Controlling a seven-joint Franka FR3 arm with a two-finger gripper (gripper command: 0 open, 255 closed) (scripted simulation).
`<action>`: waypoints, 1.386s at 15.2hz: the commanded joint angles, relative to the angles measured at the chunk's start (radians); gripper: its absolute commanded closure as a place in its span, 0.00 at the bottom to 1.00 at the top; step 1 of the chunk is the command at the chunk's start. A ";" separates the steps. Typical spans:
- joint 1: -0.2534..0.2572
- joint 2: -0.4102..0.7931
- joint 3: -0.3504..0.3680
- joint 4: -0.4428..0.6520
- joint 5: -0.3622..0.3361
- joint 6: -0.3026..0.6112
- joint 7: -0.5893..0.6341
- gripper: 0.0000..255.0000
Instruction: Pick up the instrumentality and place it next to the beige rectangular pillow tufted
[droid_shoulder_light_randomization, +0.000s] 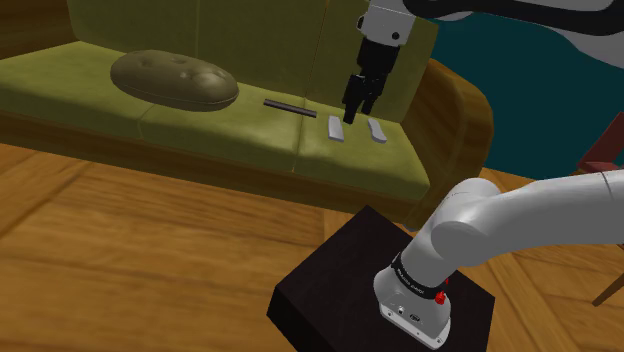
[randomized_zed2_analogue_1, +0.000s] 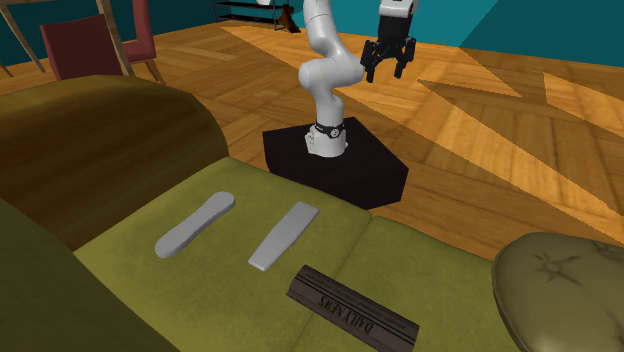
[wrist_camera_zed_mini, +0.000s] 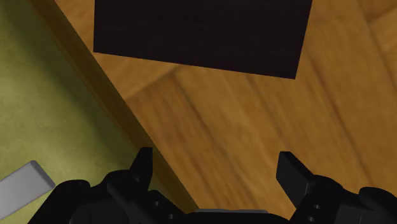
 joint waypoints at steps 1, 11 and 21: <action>0.000 0.000 0.000 0.000 0.000 0.000 0.000 0.00; -0.113 0.303 -0.058 0.078 -0.035 0.236 0.110 0.00; -0.204 0.608 -0.135 0.235 -0.042 0.396 0.207 0.00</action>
